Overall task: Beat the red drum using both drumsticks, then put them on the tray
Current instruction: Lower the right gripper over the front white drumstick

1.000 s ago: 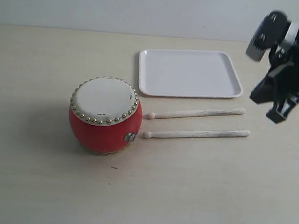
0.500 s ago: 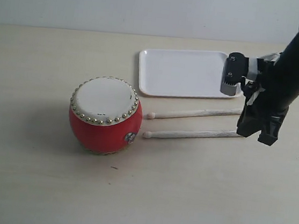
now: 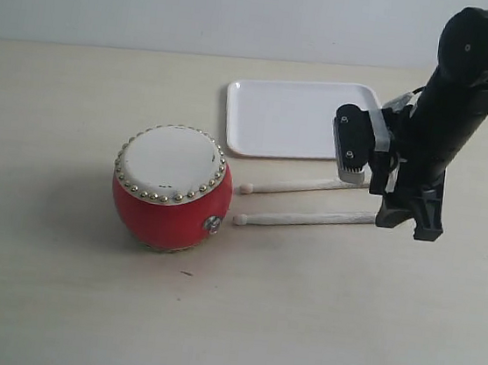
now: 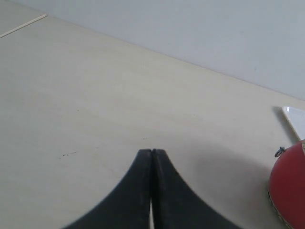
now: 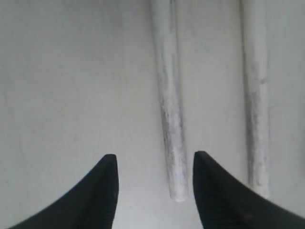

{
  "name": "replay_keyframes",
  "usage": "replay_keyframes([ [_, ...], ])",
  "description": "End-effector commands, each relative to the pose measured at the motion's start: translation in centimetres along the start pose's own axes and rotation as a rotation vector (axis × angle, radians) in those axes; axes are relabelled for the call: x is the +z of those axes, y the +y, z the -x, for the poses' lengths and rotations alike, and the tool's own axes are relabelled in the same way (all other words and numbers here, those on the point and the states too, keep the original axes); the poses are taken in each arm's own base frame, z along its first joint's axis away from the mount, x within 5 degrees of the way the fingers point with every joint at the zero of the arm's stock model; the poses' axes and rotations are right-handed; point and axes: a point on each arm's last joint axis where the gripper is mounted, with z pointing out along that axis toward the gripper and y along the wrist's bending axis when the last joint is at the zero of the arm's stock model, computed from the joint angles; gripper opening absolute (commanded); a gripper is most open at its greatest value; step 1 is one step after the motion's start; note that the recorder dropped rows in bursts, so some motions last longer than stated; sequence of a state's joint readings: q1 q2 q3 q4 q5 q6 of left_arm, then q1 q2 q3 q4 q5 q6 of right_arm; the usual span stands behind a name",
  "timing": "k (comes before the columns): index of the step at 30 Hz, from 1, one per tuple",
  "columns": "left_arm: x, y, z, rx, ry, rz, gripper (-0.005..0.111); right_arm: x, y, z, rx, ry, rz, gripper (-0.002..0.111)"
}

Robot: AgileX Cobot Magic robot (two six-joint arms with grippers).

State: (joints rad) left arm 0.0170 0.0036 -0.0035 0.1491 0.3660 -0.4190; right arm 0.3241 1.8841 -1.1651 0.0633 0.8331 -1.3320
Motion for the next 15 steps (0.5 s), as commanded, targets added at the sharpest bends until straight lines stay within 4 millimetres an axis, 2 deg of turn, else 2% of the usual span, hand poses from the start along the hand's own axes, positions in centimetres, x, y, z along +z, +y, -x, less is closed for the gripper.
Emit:
replay_keyframes([
  [1,0.0,0.0,0.0,-0.001,-0.008,-0.001,0.0,0.8,-0.5,-0.3,-0.061,0.052,-0.016,0.048],
  [7,0.0,0.0,0.0,-0.001,-0.008,-0.001,0.0,1.3,-1.1,-0.2,-0.064,0.041,-0.066,0.048],
  [15,0.0,0.0,0.0,-0.001,-0.008,-0.001,0.0,2.8,-1.1,-0.2,-0.053,0.039,-0.034,0.048],
])
